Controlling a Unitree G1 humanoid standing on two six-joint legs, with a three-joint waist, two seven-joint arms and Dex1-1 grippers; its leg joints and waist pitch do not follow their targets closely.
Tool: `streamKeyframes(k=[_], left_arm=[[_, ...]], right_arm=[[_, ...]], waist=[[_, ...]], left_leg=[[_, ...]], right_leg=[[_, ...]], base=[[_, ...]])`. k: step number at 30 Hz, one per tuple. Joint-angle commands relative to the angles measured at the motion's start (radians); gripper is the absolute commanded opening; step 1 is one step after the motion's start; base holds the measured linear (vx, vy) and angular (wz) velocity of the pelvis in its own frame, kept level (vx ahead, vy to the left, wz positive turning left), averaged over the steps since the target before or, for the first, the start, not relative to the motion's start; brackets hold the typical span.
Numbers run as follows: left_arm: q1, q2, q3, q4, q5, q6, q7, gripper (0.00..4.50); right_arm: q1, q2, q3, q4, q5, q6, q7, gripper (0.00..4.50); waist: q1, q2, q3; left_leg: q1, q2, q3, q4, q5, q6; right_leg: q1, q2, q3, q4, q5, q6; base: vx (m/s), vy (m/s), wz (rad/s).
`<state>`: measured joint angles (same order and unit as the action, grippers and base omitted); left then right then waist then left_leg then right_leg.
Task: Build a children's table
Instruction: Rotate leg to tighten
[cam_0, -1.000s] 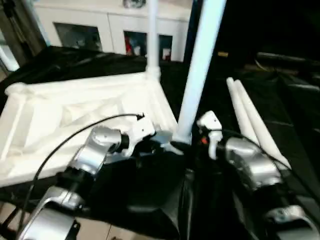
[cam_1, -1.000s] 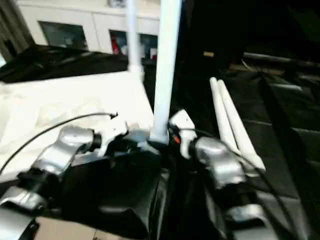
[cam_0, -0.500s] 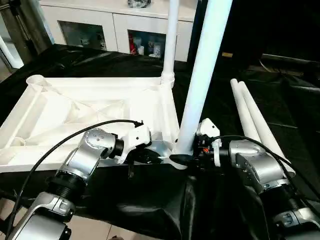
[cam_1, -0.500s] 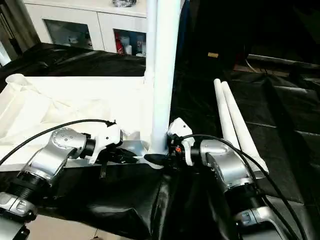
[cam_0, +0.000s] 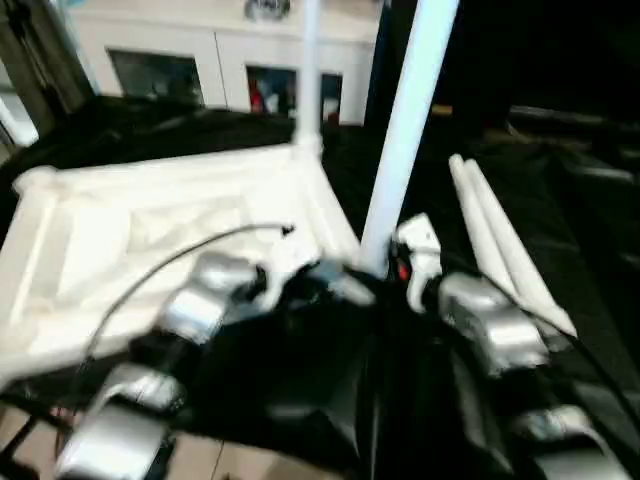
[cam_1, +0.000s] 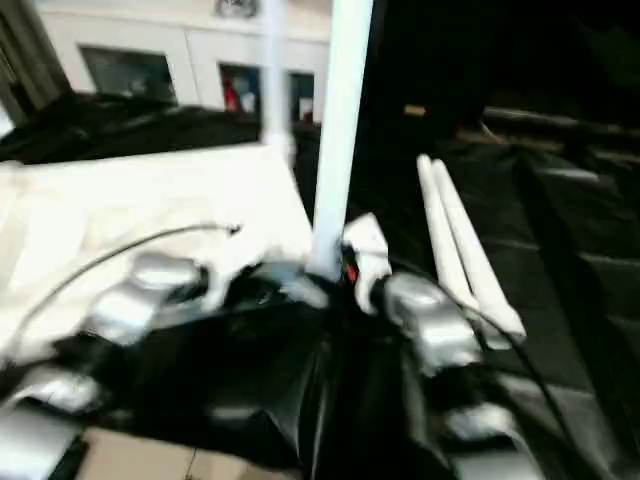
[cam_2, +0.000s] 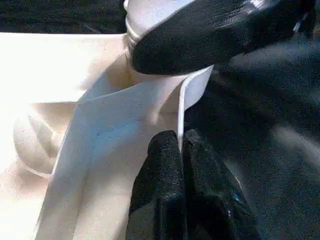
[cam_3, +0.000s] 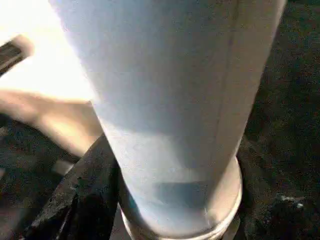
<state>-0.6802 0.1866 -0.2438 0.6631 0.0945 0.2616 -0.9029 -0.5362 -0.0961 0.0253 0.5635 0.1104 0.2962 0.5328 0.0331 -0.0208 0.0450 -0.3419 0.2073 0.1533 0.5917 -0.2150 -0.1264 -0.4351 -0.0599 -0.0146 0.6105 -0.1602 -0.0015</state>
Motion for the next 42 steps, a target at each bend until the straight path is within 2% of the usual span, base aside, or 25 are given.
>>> streamKeyframes(k=[1,3,5,6,7,10,11,12,13,17,19,24,27,32,33,37,39,42], left_arm=[[-0.047,-0.059,0.066,0.013,-0.047,-0.014,0.121,0.00],[-0.060,-0.075,0.052,0.033,-0.034,-0.033,0.131,0.00],[-0.060,-0.077,0.043,0.033,-0.032,-0.046,0.119,0.00],[-0.058,-0.076,0.038,0.031,-0.032,-0.052,0.110,0.00],[-0.050,-0.071,0.031,0.021,-0.031,-0.061,0.095,0.00],[-0.038,-0.063,0.024,0.010,-0.029,-0.067,0.074,0.00],[-0.029,-0.055,0.019,0.004,-0.030,-0.076,0.060,0.00],[-0.010,-0.032,0.008,-0.013,-0.030,-0.090,0.027,0.00],[-0.008,-0.031,0.007,-0.014,-0.030,-0.093,0.024,0.00],[0.028,0.005,-0.006,-0.051,-0.044,-0.121,-0.055,0.00],[0.064,0.043,-0.019,-0.098,-0.064,-0.134,-0.143,0.00],[0.103,0.094,-0.037,-0.155,-0.096,-0.127,-0.260,0.00],[0.115,0.112,-0.043,-0.172,-0.103,-0.125,-0.297,0.00],[0.136,0.142,-0.052,-0.210,-0.109,-0.114,-0.366,0.00],[0.138,0.144,-0.054,-0.215,-0.110,-0.111,-0.371,0.00],[0.143,0.146,-0.058,-0.223,-0.108,-0.105,-0.378,0.00],[0.143,0.145,-0.060,-0.224,-0.108,-0.104,-0.377,0.00],[0.144,0.140,-0.059,-0.222,-0.103,-0.101,-0.366,0.00]], right_arm=[[0.003,0.073,0.042,0.050,-0.005,0.013,-0.049,2.70],[-0.010,0.107,0.069,0.066,-0.035,-0.029,-0.070,2.70],[-0.012,0.117,0.078,0.070,-0.038,-0.044,-0.051,2.70],[-0.012,0.120,0.081,0.070,-0.034,-0.048,-0.038,3.26],[-0.010,0.120,0.083,0.064,-0.026,-0.043,-0.015,3.40],[-0.009,0.119,0.081,0.059,-0.015,-0.031,0.014,3.61],[-0.007,0.105,0.087,0.055,-0.016,-0.036,0.031,3.76],[0.006,0.070,0.115,0.036,-0.032,-0.058,0.072,3.86],[0.007,0.068,0.117,0.035,-0.033,-0.060,0.075,3.90],[0.039,0.006,0.140,-0.021,-0.018,-0.086,0.205,3.90],[0.066,-0.055,0.149,-0.084,0.014,-0.086,0.328,3.90],[0.092,-0.137,0.168,-0.140,0.042,-0.074,0.472,3.90],[0.100,-0.168,0.179,-0.151,0.045,-0.076,0.521,3.90],[0.104,-0.199,0.175,-0.172,0.061,-0.059,0.583,3.90],[0.102,-0.201,0.176,-0.172,0.063,-0.056,0.588,3.65],[0.101,-0.204,0.179,-0.170,0.063,-0.055,0.597,3.51],[0.103,-0.202,0.182,-0.175,0.068,-0.044,0.598,3.23],[0.111,-0.197,0.184,-0.180,0.069,-0.039,0.592,3.08]], waist=[[0.005,-0.007,-0.058],[0.005,-0.009,-0.060],[0.006,-0.006,-0.062],[0.006,-0.006,-0.062],[0.006,-0.006,-0.061],[0.004,-0.005,-0.059],[0.004,-0.009,-0.060],[0.005,-0.007,-0.058],[0.006,-0.008,-0.058],[0.006,-0.008,-0.056],[0.006,-0.007,-0.057],[0.006,-0.004,-0.056],[0.009,-0.004,-0.056],[0.013,-0.003,-0.056],[0.013,-0.002,-0.056],[0.015,-0.002,-0.056],[0.015,-0.004,-0.057],[0.016,-0.004,-0.057]], left_leg=[[-0.017,-0.009,0.015,-0.068,-0.144,0.022],[-0.018,-0.009,0.017,-0.068,-0.131,0.030],[-0.020,-0.008,0.017,-0.067,-0.117,0.039],[-0.020,-0.007,0.017,-0.067,-0.113,0.047],[-0.020,-0.007,0.018,-0.066,-0.115,0.054],[-0.019,-0.006,0.018,-0.068,-0.136,0.060],[-0.019,-0.007,0.018,-0.067,-0.140,0.061],[-0.019,-0.005,0.017,-0.069,-0.150,0.059],[-0.020,-0.005,0.016,-0.069,-0.153,0.060],[-0.019,-0.001,0.017,-0.070,-0.161,0.071],[-0.020,0.001,0.016,-0.071,-0.160,0.074],[-0.017,0.003,0.017,-0.071,-0.170,0.079],[-0.014,0.005,0.018,-0.071,-0.176,0.077],[-0.016,0.005,0.018,-0.071,-0.165,0.074],[-0.016,0.004,0.018,-0.071,-0.163,0.073],[-0.015,0.005,0.018,-0.071,-0.164,0.065],[-0.016,0.004,0.018,-0.071,-0.159,0.064],[-0.015,0.005,0.018,-0.071,-0.151,0.065]], right_leg=[[0.065,-0.045,0.022,-0.088,-0.392,-0.135],[0.066,-0.043,0.021,-0.084,-0.328,-0.153],[0.070,-0.043,0.022,-0.077,-0.261,-0.177],[0.072,-0.042,0.021,-0.075,-0.226,-0.192],[0.074,-0.042,0.021,-0.075,-0.213,-0.201],[0.074,-0.044,0.021,-0.077,-0.232,-0.206],[0.075,-0.044,0.021,-0.079,-0.244,-0.203],[0.074,-0.046,0.021,-0.081,-0.280,-0.193],[0.075,-0.046,0.020,-0.081,-0.284,-0.191],[0.072,-0.047,0.022,-0.083,-0.294,-0.186],[0.073,-0.047,0.022,-0.081,-0.288,-0.190],[0.069,-0.045,0.022,-0.078,-0.275,-0.208],[0.066,-0.046,0.023,-0.079,-0.284,-0.211],[0.067,-0.045,0.023,-0.078,-0.275,-0.209],[0.067,-0.045,0.023,-0.078,-0.272,-0.210],[0.067,-0.046,0.023,-0.078,-0.276,-0.208],[0.068,-0.045,0.022,-0.077,-0.270,-0.208],[0.068,-0.045,0.022,-0.076,-0.258,-0.209]], base=[[0.000,0.000,0.00],[0.000,0.000,0.00],[0.000,0.000,0.00],[0.000,0.000,0.00],[0.000,0.000,0.00],[0.000,0.000,0.00],[0.000,0.000,0.00],[0.000,0.000,0.00],[0.000,0.000,0.00],[0.000,0.000,0.00],[0.000,0.000,0.00],[0.000,0.000,0.00],[0.000,0.000,0.00],[0.000,0.000,0.00],[0.000,0.000,0.00],[0.000,0.000,0.00],[0.000,0.000,0.00],[0.000,0.000,0.00]])
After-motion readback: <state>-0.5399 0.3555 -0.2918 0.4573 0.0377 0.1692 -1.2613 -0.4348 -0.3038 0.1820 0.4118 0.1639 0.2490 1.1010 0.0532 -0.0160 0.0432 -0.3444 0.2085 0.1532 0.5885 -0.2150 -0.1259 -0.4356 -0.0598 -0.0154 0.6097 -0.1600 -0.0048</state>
